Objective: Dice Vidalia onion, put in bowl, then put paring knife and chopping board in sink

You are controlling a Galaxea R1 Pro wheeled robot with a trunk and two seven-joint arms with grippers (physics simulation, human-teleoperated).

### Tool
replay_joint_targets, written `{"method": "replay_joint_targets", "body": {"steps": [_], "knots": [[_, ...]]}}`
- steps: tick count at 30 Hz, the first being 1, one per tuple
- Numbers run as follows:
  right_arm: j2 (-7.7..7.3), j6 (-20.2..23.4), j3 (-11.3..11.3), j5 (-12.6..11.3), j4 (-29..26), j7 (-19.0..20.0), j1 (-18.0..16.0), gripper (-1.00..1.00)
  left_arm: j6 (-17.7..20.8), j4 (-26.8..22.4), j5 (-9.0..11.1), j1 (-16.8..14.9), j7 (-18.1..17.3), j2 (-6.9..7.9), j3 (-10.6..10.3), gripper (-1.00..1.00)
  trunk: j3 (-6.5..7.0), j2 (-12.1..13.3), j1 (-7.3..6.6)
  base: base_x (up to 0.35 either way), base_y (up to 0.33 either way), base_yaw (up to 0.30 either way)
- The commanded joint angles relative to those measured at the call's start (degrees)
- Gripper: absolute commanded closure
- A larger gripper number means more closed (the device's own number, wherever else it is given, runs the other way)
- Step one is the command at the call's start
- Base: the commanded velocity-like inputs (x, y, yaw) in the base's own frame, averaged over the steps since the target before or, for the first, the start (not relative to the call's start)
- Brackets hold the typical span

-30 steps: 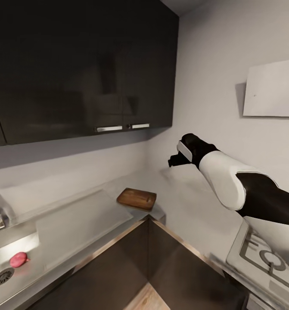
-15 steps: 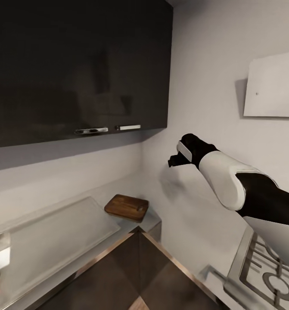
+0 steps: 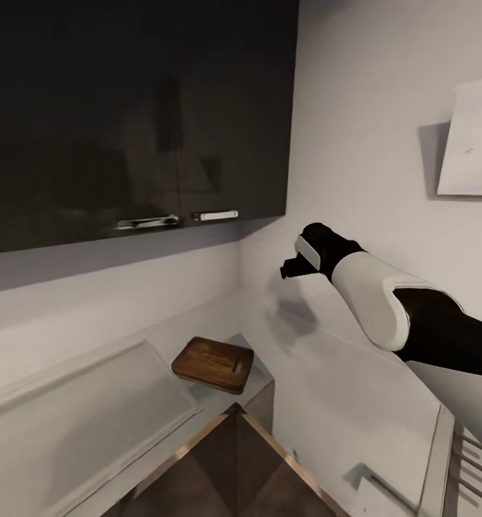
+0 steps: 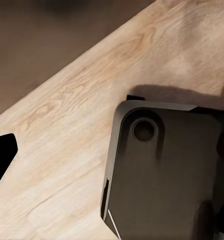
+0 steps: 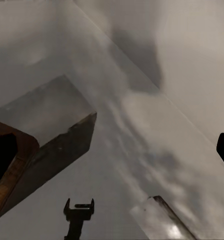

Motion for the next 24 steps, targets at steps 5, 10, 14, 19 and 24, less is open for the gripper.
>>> {"method": "replay_joint_targets", "body": {"steps": [5, 10, 14, 19, 24], "knots": [[0.09, 0.21, -0.49, 0.4, -0.06, -0.18, 0.0, -1.0, -0.17, 0.37, 0.13, 0.01, -0.12, 0.0, 0.15, -1.0, 0.0, -0.02, 0.04, 0.126, 0.02, 0.0], [0.11, 0.21, -0.49, 0.39, -0.06, -0.18, 0.0, -1.0, -0.17, 2.57, 0.13, 0.01, -0.28, 0.0, 0.15, -1.0, 0.0, -0.02, 0.04, 0.011, 0.002, 0.0], [0.19, 0.21, -0.49, 0.39, -0.06, -0.18, 0.0, -1.0, -0.17, 3.64, 0.13, 0.01, -0.31, 0.0, 0.15, -1.0, 0.0, -0.02, 0.04, 0.002, 0.0, 0.0], [0.15, 0.29, -0.49, 0.39, -0.06, -0.18, 0.0, -1.0, -0.17, 3.83, 0.13, 0.01, -0.34, 0.0, 0.15, -1.0, 0.0, -0.02, 0.04, 0.0, 0.0, 0.0], [0.12, 0.3, -0.49, 0.39, -0.06, -0.19, 0.0, -1.0, -0.17, 3.86, 0.13, 0.01, -0.34, 0.0, 0.15, -1.0, 0.0, -0.02, 0.04, 0.0, 0.0, 0.0]]}}
